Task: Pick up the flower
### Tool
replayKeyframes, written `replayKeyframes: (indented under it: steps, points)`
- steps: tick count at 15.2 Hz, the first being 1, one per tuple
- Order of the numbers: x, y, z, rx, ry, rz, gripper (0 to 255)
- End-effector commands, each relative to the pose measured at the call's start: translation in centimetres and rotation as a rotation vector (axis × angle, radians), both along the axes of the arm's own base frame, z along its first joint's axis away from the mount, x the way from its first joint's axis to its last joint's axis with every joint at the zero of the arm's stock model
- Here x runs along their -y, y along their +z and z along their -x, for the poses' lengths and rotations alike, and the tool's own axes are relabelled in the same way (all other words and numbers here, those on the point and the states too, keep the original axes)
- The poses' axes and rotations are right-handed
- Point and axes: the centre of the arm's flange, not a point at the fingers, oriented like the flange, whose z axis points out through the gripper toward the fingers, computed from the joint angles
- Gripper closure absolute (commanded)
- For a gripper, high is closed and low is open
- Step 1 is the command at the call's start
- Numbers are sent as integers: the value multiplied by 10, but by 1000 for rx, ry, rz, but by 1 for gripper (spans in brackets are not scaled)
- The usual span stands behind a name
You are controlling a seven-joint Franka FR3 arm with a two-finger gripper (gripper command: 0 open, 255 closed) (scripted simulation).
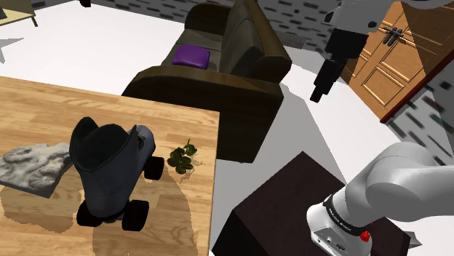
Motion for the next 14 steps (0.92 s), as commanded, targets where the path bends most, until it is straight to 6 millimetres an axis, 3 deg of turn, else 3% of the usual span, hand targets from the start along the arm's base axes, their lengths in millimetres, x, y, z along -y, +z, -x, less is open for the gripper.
replayKeyframes:
  steps: [1, 14]
  points:
    - [0, 0, 0, 0, 0, 0, 0]
    - [-126, -100, -79, -28, 44, 43, 0]
